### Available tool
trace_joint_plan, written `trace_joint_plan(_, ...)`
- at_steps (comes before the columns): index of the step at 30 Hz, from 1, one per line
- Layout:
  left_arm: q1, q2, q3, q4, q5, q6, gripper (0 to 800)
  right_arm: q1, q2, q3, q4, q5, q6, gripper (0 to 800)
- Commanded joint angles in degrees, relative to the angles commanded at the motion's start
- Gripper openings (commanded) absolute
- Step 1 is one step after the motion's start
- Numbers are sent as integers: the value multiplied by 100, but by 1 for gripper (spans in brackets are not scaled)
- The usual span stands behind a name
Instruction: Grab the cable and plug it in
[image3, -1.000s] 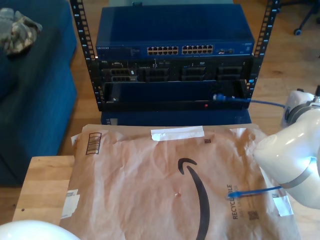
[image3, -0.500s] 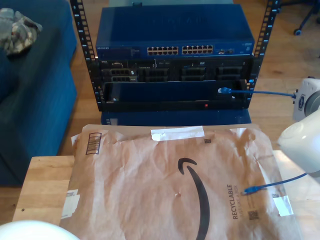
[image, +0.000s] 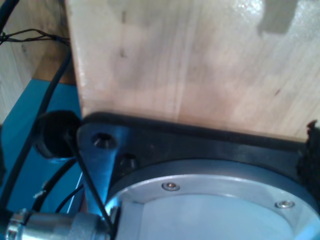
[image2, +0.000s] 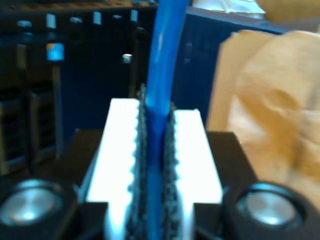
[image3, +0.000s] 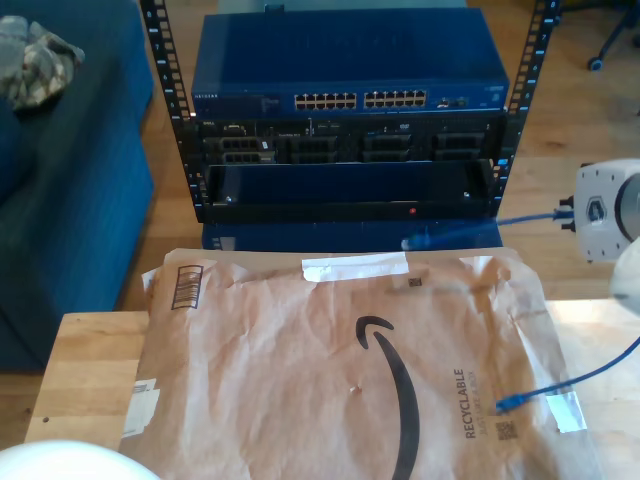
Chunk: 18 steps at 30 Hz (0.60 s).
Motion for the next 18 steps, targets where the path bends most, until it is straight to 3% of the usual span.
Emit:
trace_joint_plan(4, 0, 0, 0, 0, 0, 0, 800, 35, 35, -149, -229, 343, -9, 0)
trace_joint_plan(18, 0, 0, 0, 0, 0, 0, 800, 519, -88, -185, -211, 1178, -607, 0)
